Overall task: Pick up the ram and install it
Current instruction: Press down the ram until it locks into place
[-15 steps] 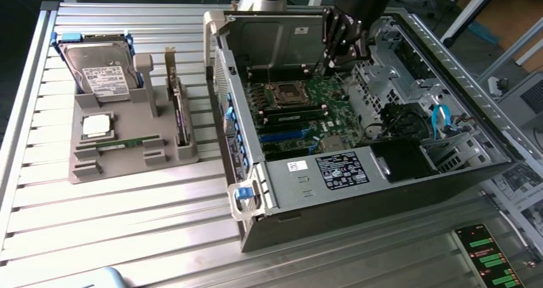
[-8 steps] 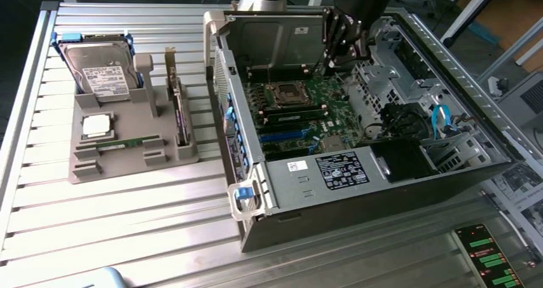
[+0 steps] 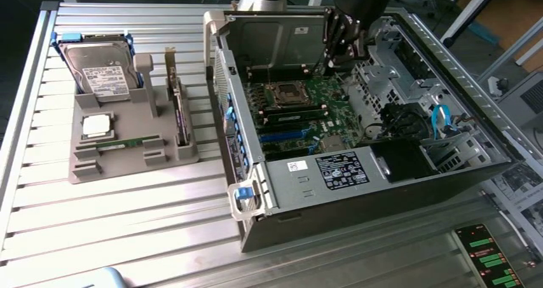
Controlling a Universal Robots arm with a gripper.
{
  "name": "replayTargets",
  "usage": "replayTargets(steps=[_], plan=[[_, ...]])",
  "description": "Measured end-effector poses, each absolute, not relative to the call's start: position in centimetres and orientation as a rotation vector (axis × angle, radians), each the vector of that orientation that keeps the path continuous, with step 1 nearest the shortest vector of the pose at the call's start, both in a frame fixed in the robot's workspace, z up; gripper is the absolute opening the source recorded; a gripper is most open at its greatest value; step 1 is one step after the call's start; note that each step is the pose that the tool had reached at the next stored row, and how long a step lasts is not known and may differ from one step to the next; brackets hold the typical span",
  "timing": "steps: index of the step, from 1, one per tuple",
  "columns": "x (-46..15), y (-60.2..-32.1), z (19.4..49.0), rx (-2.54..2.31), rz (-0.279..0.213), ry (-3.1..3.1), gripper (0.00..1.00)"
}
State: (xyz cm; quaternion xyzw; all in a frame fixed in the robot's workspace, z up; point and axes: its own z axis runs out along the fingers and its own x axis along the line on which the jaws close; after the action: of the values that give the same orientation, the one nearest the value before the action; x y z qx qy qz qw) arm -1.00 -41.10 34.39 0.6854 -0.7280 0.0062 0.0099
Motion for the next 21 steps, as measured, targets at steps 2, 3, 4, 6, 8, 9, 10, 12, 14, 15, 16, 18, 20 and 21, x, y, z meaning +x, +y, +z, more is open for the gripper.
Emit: replayTargets(steps=[2,3,4,6,8,9,10,12,14,15,16,18,20,21], plan=[[-1.00,-41.10,34.38,2.088,0.019,-2.320,0.10],[-1.00,-41.10,34.38,2.069,0.018,-2.337,0.10],[-1.00,-41.10,34.38,2.046,0.018,-2.357,0.10],[-1.00,-41.10,34.38,2.012,0.018,-2.386,0.10],[-1.01,-41.10,34.38,1.975,0.017,-2.416,0.10],[-1.00,-41.10,34.38,1.957,0.017,-2.431,0.10],[-1.00,-41.10,34.38,1.940,0.017,-2.444,0.10],[-1.00,-41.10,34.38,1.898,0.016,-2.477,0.10],[-1.01,-41.10,34.38,1.861,0.016,-2.505,0.10],[-1.00,-41.10,34.38,1.840,0.015,-2.520,0.10],[-1.00,-41.10,34.38,1.817,0.015,-2.537,0.10],[-1.00,-41.10,34.38,1.773,0.015,-2.567,0.10],[-1.00,-41.10,34.38,1.727,0.014,-2.598,0.10],[-1.00,-41.10,34.38,1.701,0.014,-2.615,0.10]])
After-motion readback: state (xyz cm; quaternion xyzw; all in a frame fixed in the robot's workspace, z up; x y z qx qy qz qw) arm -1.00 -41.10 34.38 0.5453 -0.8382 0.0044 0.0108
